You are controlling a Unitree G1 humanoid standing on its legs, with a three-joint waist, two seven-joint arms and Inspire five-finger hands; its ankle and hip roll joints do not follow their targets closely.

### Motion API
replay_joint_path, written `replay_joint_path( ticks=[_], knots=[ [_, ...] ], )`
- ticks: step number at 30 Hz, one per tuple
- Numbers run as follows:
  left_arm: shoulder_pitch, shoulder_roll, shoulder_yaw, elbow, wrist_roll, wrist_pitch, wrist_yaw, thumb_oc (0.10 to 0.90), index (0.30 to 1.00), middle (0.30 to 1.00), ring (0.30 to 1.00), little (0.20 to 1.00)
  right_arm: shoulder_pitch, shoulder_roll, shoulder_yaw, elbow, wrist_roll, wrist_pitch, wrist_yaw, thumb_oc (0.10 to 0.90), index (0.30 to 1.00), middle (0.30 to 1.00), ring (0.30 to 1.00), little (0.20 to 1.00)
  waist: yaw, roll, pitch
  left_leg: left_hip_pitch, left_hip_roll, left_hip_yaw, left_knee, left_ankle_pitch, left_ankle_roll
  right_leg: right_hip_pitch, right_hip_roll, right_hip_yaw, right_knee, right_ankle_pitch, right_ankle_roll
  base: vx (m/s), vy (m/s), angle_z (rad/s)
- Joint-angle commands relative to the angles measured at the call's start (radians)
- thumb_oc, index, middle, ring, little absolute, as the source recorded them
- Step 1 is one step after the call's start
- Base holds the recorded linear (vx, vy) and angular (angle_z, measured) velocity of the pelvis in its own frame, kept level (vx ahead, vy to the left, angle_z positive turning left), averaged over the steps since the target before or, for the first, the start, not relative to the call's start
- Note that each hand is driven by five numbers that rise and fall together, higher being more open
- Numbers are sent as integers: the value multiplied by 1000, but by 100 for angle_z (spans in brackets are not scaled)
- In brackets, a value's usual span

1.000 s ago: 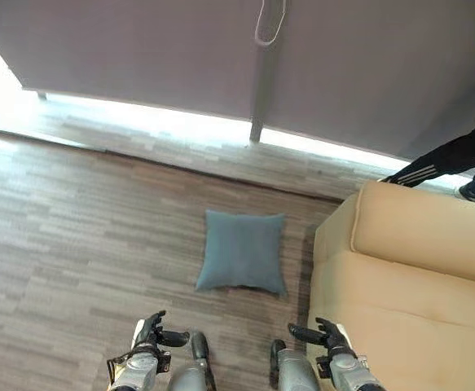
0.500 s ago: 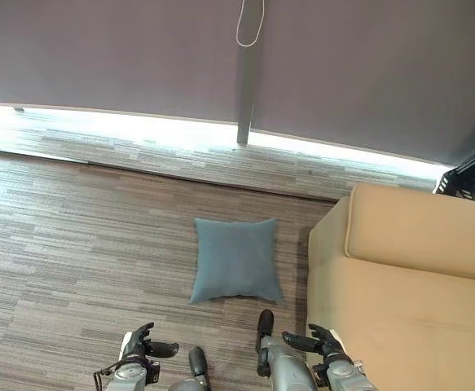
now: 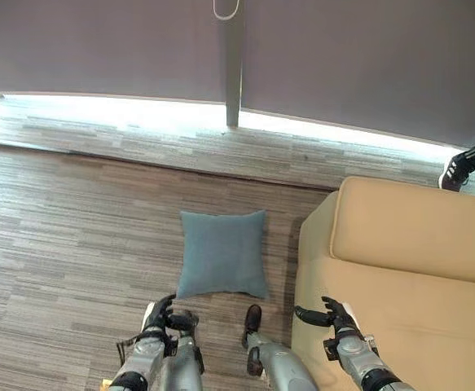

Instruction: Pick up all the scattered cushions and arrange them neatly on the sofa.

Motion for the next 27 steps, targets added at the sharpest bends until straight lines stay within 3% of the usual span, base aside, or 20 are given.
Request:
replay_joint_path(
  ticks=[1, 6, 9, 16, 21, 24, 27],
  knots=[
    [18, 65, -5, -41, -11, -47, 32, 800, 900, 900, 900, 900, -4, -20, 27, -62, 9, -32, -31, 800, 900, 900, 900, 900, 16, -12, -2, -8, -38, 1, 147, -63, 38, 21, -105, 46, 88, -119, 141, 23, 129, -37],
    [-41, 108, 1, -57, -40, -67, 63, 800, 900, 900, 900, 900, -97, 9, 48, -90, 34, -38, -43, 800, 900, 900, 900, 900, 42, -26, 47, -50, -75, 26, 137, -66, 73, -70, -137, 106, 131, -92, 154, 28, 166, -30],
    [-72, 125, 2, -67, -61, -73, 77, 800, 900, 900, 900, 900, -137, 11, 53, -100, 49, -39, -50, 800, 900, 900, 900, 900, 49, -27, 70, -81, -81, 29, 152, -70, 80, -104, -149, 114, 151, -89, 155, -18, 79, -1],
    [-249, 196, 10, -102, -174, -117, 146, 800, 900, 900, 900, 900, -356, -19, 80, -93, 108, -39, -94, 800, 900, 900, 900, 900, 69, -25, 188, -229, -98, 29, 219, -73, 91, -252, -183, 122, 219, -72, 159, -62, 26, 11],
    [-435, 264, -25, -116, -256, -155, 216, 800, 900, 900, 900, 900, -587, -70, 119, -45, 189, -36, -162, 800, 900, 900, 900, 900, 64, -13, 188, -471, -93, 18, 243, -76, 81, -512, -200, 125, 281, -80, 173, -1, -40, 16],
    [-465, 286, -24, -156, -268, -159, 233, 800, 900, 900, 900, 900, -633, -85, 120, -53, 211, -33, -179, 800, 900, 900, 900, 900, 60, -15, 188, -551, -92, 11, 259, -76, 82, -594, -205, 126, 312, -91, 177, 8, -57, 8],
    [-493, 318, -12, -229, -306, -185, 273, 800, 900, 900, 900, 900, -694, -111, 118, -67, 289, -41, -219, 800, 900, 900, 900, 900, 52, -13, 188, -702, -87, -7, 288, -72, 85, -752, -205, 128, 364, -98, 178, 24, -89, 8]
  ],
)
